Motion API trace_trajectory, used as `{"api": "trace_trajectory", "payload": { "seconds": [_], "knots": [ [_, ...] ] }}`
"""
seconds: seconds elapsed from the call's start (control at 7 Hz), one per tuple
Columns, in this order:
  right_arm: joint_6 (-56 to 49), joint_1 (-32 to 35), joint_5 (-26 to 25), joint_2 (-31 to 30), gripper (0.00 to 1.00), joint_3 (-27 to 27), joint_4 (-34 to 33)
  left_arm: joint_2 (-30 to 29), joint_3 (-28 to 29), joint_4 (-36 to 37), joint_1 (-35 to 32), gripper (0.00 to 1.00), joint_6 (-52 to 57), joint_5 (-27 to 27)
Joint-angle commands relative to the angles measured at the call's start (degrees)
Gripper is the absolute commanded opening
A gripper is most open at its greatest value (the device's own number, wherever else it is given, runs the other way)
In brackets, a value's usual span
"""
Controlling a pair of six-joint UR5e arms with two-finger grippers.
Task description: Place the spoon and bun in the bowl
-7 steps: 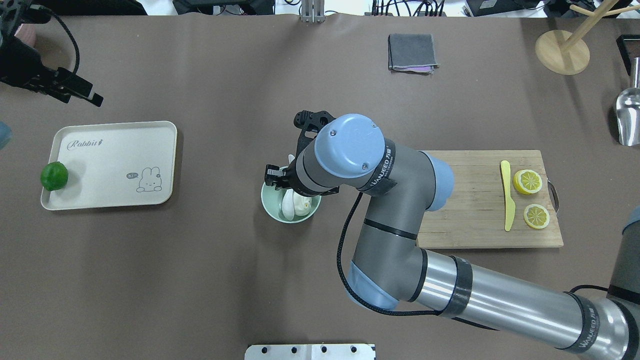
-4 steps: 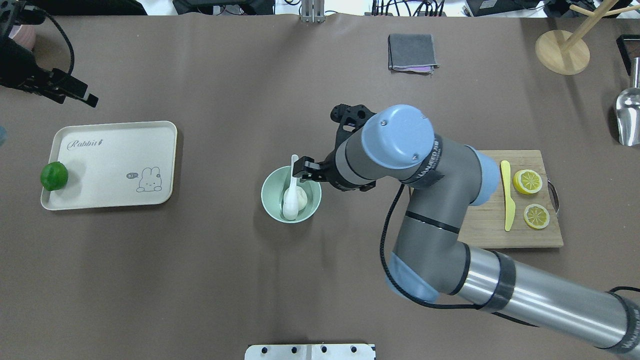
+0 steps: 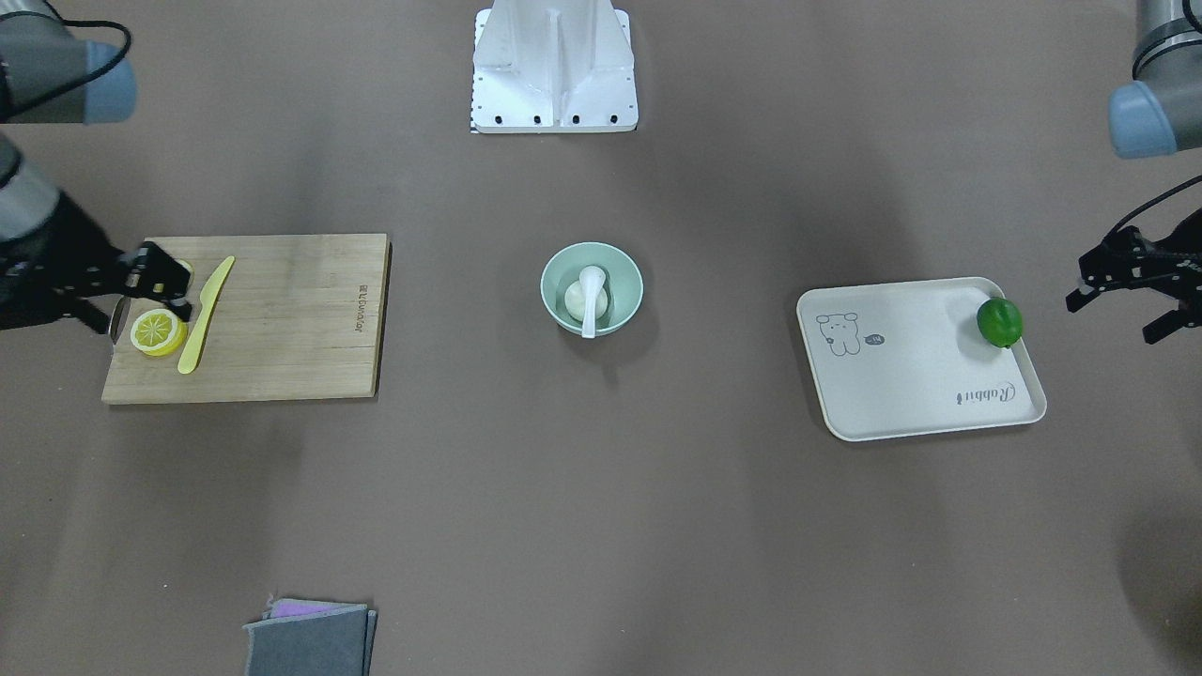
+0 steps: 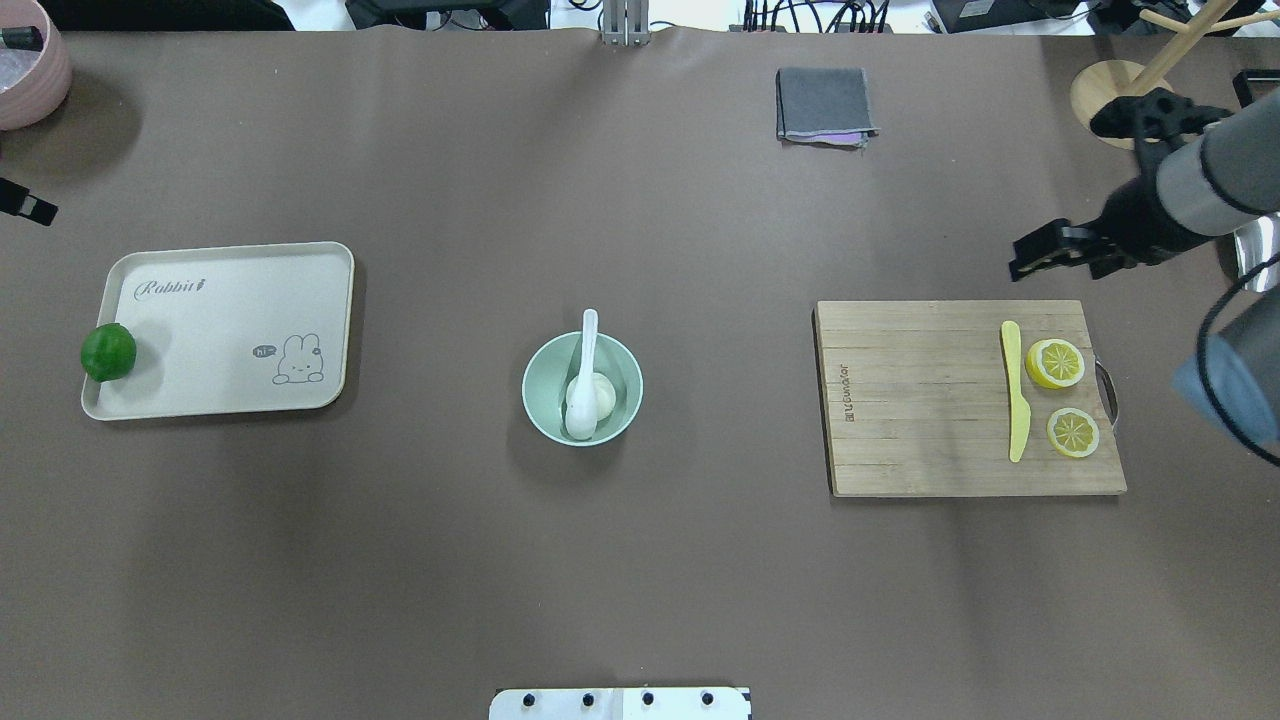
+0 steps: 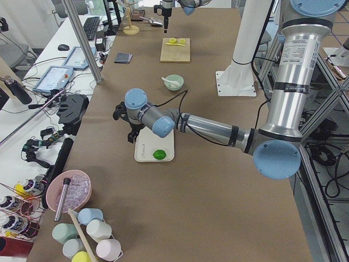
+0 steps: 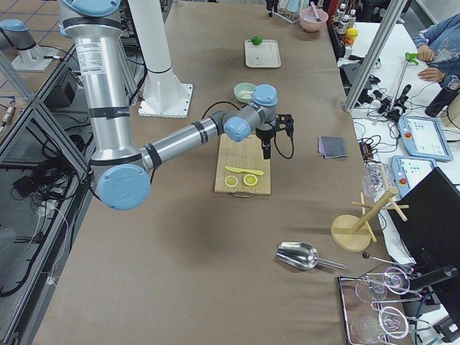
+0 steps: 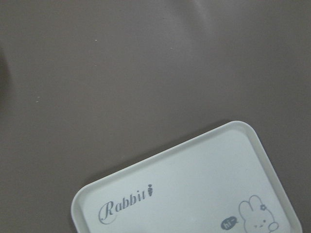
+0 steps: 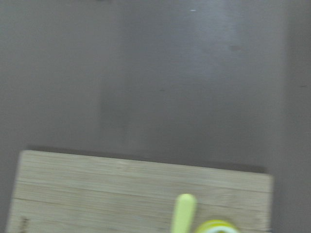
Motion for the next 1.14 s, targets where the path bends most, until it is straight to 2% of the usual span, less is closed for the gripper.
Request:
{"api": "trace_trajectory", "payload": {
  "seconds": [0.0, 0.14, 0.29, 0.71, 1.0],
  "knots": [
    [-22.5, 13.5, 6.0, -6.6, 1.0, -5.7, 0.0, 7.1, -1.2, 0.0, -4.3, 0.99, 5.9, 0.2],
    [-29.3, 17.4, 6.6, -7.0, 1.0, -9.1, -0.1, 7.3, -1.1, -0.2, -4.5, 0.99, 6.3, 3.8],
    [-30.4, 19.6, 6.6, -7.1, 1.0, -11.4, 0.0, 9.2, -1.4, -1.1, -4.4, 0.99, 6.5, 5.4],
    [-30.4, 21.0, 6.2, -6.6, 1.0, -14.9, 0.7, 10.8, -1.0, -1.0, -4.9, 0.99, 6.3, 5.5],
    [-29.5, 21.0, 6.2, -6.4, 1.0, -14.4, 1.1, 10.8, -0.9, -0.7, -4.9, 0.99, 6.3, 5.6]
  ]
}}
